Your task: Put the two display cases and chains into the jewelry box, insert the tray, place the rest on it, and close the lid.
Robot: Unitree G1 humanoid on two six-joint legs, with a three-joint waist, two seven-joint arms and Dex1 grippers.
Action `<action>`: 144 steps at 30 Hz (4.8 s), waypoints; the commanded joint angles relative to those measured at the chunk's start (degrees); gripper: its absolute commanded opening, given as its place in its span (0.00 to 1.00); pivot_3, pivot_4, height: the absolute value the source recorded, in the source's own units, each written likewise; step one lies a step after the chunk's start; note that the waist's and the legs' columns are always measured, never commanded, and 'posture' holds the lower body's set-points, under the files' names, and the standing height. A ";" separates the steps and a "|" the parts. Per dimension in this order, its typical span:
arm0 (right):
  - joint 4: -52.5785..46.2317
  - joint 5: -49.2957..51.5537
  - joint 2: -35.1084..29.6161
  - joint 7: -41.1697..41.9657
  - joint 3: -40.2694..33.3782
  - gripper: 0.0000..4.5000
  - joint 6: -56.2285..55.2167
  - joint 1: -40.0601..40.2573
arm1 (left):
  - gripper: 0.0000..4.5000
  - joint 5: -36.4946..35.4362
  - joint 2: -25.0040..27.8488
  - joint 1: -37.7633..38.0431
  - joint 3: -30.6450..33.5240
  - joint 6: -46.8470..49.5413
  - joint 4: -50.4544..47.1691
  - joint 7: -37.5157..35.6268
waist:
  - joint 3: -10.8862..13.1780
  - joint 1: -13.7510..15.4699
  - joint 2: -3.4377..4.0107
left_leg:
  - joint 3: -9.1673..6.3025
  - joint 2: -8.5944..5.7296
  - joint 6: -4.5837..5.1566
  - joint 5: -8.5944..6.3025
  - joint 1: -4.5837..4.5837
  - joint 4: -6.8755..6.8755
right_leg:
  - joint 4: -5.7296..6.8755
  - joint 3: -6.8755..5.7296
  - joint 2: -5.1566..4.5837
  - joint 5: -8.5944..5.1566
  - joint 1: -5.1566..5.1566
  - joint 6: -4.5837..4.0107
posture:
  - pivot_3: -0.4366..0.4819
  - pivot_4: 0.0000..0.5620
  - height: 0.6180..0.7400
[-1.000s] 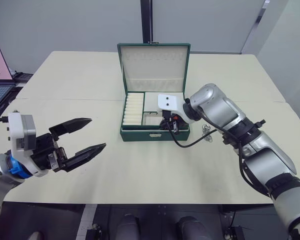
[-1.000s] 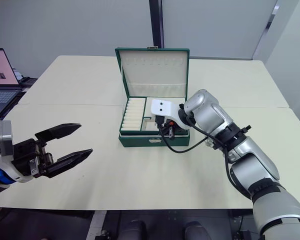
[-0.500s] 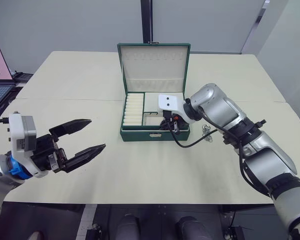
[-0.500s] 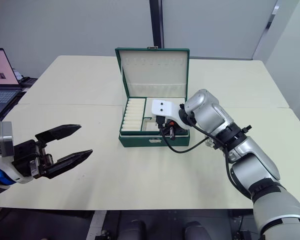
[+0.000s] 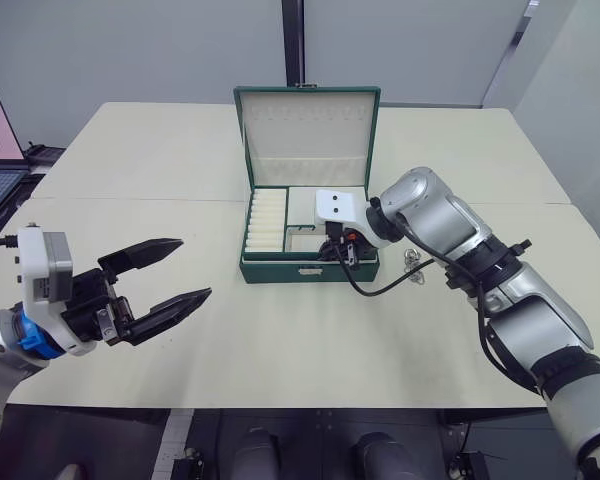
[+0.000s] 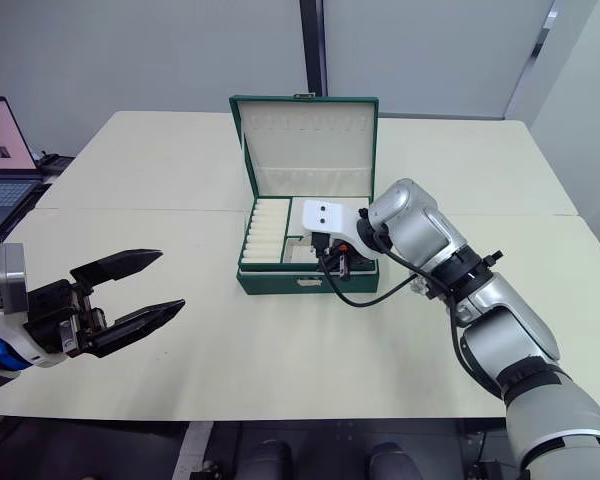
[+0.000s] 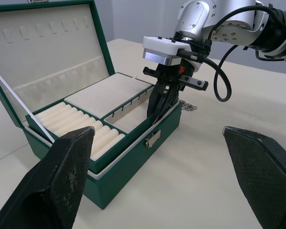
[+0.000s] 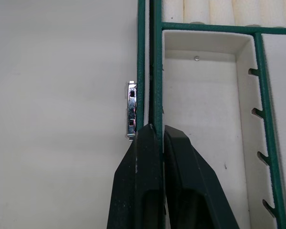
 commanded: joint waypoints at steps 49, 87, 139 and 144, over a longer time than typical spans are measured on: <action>22.25 5.83 10.94 -24.08 -20.58 0.00 -10.93 2.86 | 1.00 -2.89 3.77 -4.24 5.88 3.17 3.46 1.19 | 0.00 -0.16 -0.07 | 0.08 0.01 -0.07 0.03 0.00 -0.06 | 0.00 0.04 0.00 0.00 0.01 0.00 | 0.48 0.27 0.89; -43.97 25.48 -16.95 -16.60 -31.19 0.00 21.78 31.59 | 1.00 -2.18 3.58 -2.31 5.79 0.83 5.74 -3.05 | 0.03 1.35 -0.20 | 0.09 0.00 -0.08 -0.05 -0.11 -0.13 | -0.13 0.05 -0.03 -0.02 0.03 0.02 | 0.48 0.27 0.89; -32.21 19.27 -5.54 -52.28 -31.80 1.00 14.49 47.45 | 1.00 -1.88 3.82 -12.96 -4.49 2.60 6.83 -1.85 | 0.06 1.32 -0.60 | 0.12 -0.04 -0.13 -0.02 -0.08 -0.07 | -0.08 0.16 0.01 -0.01 0.02 0.02 | 0.48 0.27 0.89; -28.83 17.30 -4.88 -52.34 -31.15 1.00 11.90 47.01 | 1.00 -1.92 4.03 -12.73 -3.94 2.68 6.74 -1.83 | 0.04 1.32 -0.62 | 0.11 -0.03 -0.11 -0.02 -0.03 -0.05 | -0.04 0.14 0.01 -0.01 0.05 0.02 | 0.48 0.27 0.89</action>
